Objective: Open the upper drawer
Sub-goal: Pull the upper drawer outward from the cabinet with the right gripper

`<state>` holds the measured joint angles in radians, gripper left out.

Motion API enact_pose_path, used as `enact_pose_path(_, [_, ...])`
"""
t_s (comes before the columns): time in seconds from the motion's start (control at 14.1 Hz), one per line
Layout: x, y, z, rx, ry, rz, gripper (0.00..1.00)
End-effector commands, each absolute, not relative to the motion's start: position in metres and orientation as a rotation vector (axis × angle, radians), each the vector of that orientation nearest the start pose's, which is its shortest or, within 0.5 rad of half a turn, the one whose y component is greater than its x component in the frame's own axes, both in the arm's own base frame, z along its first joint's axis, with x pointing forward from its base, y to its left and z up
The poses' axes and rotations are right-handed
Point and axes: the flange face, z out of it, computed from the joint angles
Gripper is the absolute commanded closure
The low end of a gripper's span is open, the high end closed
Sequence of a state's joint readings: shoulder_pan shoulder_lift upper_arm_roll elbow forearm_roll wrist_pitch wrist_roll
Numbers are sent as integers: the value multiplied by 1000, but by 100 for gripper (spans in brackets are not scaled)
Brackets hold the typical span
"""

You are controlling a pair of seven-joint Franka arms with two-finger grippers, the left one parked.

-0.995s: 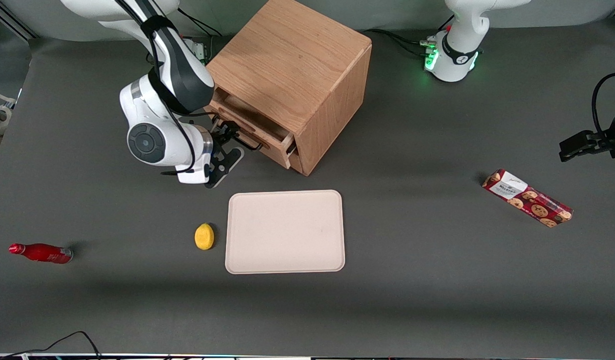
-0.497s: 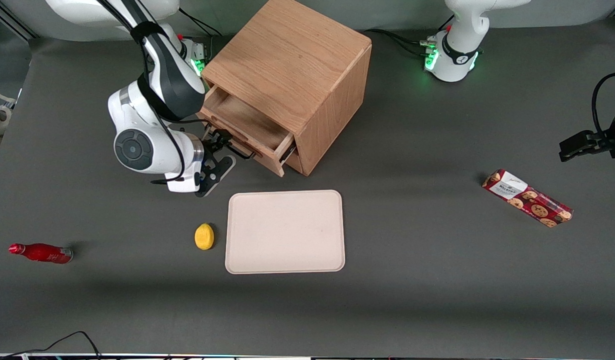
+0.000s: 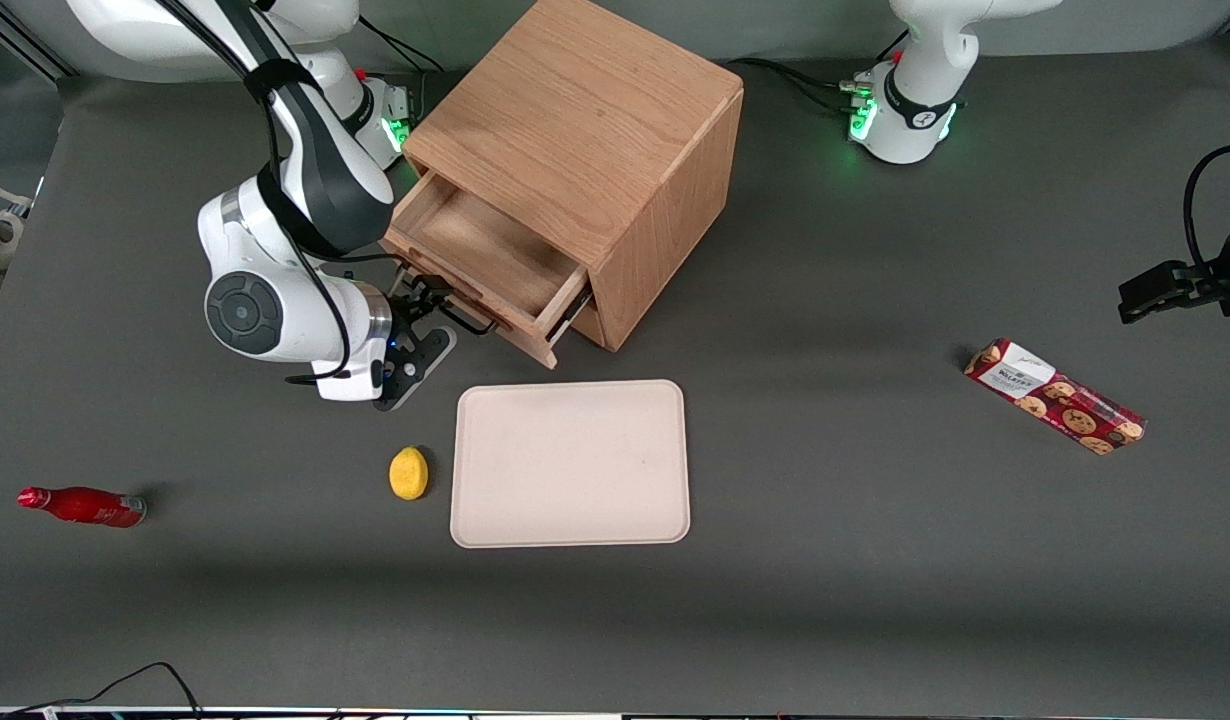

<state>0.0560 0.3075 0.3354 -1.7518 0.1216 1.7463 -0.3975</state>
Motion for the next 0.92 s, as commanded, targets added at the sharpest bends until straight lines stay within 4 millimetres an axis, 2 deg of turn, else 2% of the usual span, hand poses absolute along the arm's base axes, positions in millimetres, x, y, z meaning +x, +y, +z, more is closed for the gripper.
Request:
enact_pose_path(0.0, [575, 219, 385, -2672, -1117, 398, 0])
enact_pose_path(0.85, [601, 185, 394, -2664, -1163, 333, 0])
